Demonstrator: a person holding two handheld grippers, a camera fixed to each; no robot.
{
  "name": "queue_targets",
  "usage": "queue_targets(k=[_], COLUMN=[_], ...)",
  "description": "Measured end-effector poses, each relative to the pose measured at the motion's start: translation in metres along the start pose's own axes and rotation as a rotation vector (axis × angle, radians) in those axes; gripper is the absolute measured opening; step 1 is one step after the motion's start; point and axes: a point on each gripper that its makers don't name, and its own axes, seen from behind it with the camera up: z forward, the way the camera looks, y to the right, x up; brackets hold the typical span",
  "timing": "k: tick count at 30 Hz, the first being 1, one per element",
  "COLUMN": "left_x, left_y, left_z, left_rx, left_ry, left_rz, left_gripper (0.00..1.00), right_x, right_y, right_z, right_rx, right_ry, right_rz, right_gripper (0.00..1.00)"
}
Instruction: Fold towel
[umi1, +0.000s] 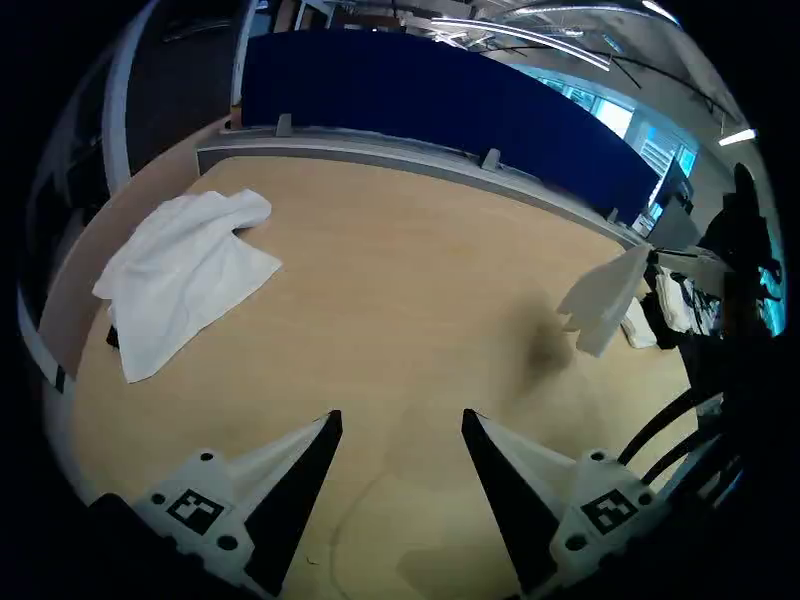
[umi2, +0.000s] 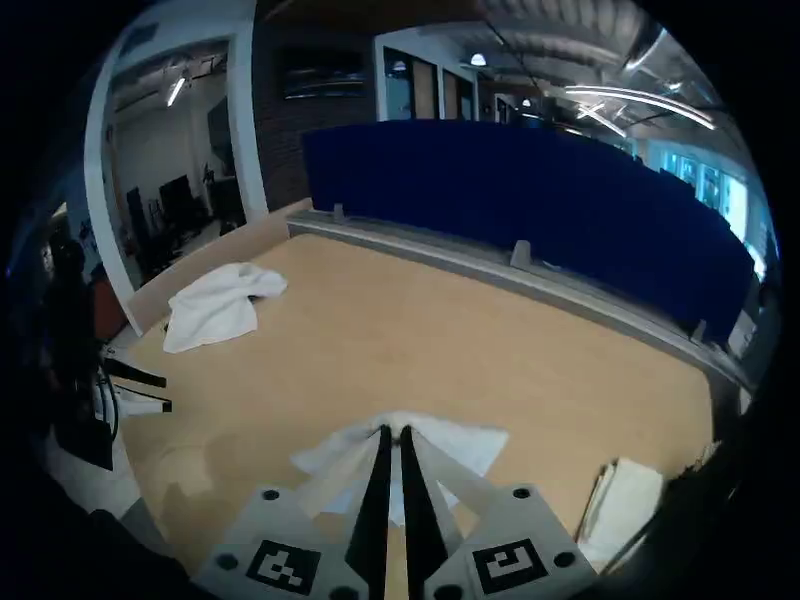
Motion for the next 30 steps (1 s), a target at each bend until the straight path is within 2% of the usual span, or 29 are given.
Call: queue_targets(k=[12, 30], left_x=[-0.002, -0.004], left_y=[0.003, 0.004], left_z=[-0.003, 0.0], left_rx=[-0.004, -0.002], left_ry=[-0.001, -0.004], left_rz=[0.008, 0.009], left_gripper=[0.89, 0.89], right_x=[0.011, 0.013], right_y=[0.032, 0.114], right_z=[-0.019, -0.038], right_rx=[-0.034, -0.13], right_ry=[0.033, 0.011], right_rz=[0.058, 0.042], right_gripper=[0.06, 0.06])
